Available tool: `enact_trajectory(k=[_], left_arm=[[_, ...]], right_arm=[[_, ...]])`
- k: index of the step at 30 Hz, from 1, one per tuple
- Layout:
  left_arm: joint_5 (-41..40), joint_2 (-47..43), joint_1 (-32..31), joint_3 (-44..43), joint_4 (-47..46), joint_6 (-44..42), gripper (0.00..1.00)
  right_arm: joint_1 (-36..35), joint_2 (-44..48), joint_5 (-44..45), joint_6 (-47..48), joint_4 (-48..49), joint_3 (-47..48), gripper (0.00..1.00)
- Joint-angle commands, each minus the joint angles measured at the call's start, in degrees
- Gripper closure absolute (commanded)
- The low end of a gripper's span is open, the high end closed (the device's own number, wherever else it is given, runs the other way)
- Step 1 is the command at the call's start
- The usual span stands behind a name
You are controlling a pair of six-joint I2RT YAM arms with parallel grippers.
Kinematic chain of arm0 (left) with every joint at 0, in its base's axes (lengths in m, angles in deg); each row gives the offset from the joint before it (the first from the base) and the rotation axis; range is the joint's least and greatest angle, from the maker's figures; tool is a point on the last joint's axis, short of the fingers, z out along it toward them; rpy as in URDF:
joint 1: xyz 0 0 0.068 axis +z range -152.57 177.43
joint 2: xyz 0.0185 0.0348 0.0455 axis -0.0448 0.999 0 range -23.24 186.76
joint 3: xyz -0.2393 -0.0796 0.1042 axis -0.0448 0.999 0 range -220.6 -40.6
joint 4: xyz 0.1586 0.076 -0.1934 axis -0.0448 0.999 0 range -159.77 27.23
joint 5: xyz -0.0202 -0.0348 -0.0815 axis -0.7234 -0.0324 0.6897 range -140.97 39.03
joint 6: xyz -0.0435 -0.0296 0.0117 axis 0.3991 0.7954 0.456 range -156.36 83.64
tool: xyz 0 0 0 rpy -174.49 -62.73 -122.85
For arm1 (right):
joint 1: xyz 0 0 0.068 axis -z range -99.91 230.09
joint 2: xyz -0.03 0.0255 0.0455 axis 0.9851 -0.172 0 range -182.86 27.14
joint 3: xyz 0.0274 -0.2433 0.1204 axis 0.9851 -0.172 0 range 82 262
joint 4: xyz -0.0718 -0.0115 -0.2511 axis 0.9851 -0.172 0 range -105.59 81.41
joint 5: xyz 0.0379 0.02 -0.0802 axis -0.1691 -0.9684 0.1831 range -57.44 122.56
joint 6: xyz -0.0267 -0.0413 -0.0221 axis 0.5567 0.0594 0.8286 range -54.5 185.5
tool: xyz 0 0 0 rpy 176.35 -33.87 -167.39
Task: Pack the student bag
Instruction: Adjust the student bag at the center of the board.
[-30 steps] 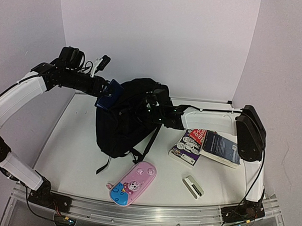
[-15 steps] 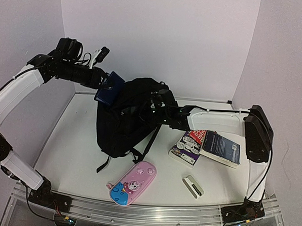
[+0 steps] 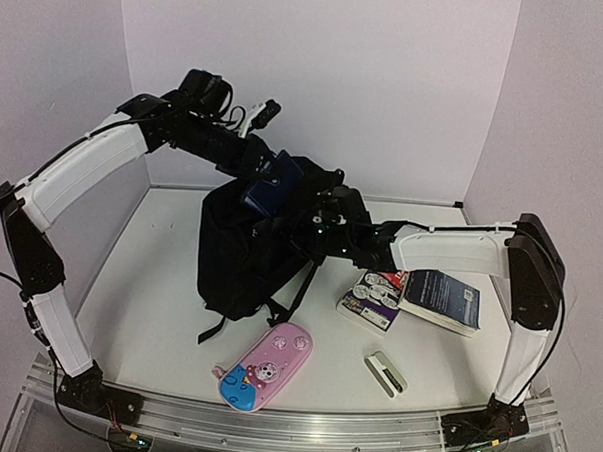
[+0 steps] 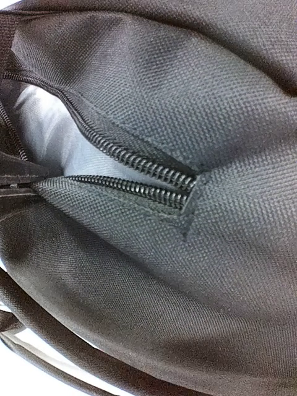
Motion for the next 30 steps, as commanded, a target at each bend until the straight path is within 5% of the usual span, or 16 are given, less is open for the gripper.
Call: enact_trajectory(k=[1, 17, 30], left_arm=[[-6.1, 0.9, -0.2, -0.2, 0.0, -1.2, 1.00], [-2.9, -2.3, -0.8, 7.6, -20.4, -2.5, 1.00], [-18.2, 2.5, -5.1, 7.8, -11.6, -14.4, 1.00]], right_arm=[[-0.3, 4.2, 0.8, 0.9, 2.8, -1.9, 1.00], [-0.8, 3.7, 0.1, 1.3, 4.1, -2.6, 1.00], [-0.9, 5.1, 0.7, 1.0, 4.5, -3.4, 1.00]])
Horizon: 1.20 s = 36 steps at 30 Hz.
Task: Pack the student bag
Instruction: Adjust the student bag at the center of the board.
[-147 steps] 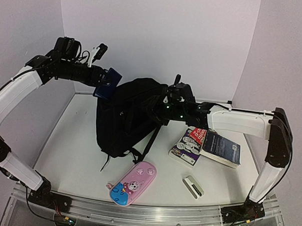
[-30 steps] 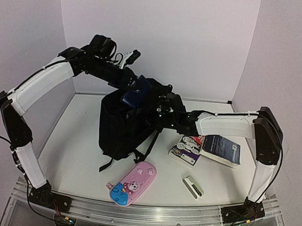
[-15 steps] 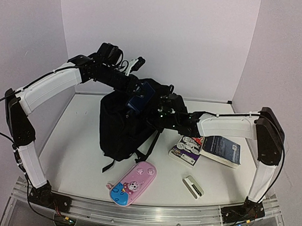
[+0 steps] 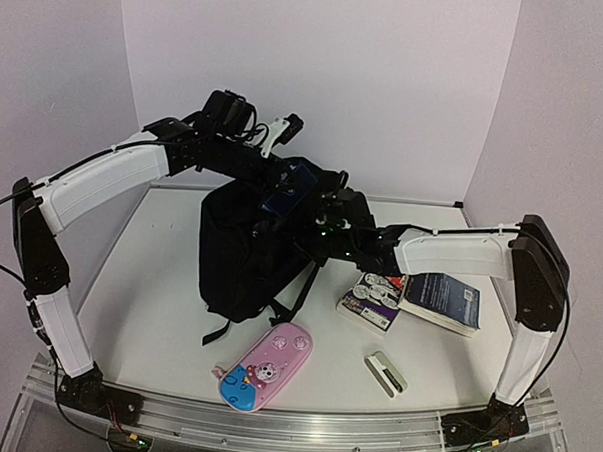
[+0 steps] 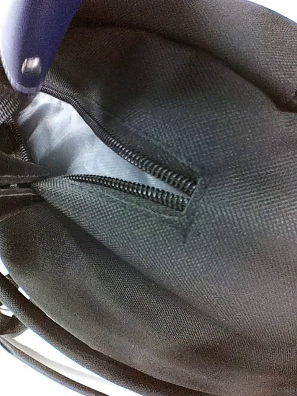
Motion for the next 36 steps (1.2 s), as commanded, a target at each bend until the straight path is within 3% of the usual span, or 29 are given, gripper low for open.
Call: enact_trajectory(k=[1, 12, 23, 36], left_arm=[[-8.0, 0.6, -1.3, 0.1, 3.1, -5.4, 1.00], [-13.0, 4.8, -3.8, -5.5, 19.4, -4.8, 1.00], [-16.3, 15.6, -3.9, -25.2, 43.7, 2.2, 1.00], [-15.0, 9.9, -4.0, -15.7, 45.8, 3.5, 1.00]], right_arm=[[-0.6, 3.5, 0.6, 0.5, 1.6, -0.5, 1.00], [-0.6, 4.6, 1.5, 0.8, 1.6, -0.1, 1.00], [-0.6, 5.6, 4.5, 2.0, 1.6, -0.6, 1.00], [-0.5, 6.2, 12.1, 2.2, 0.7, -2.3, 1.00]])
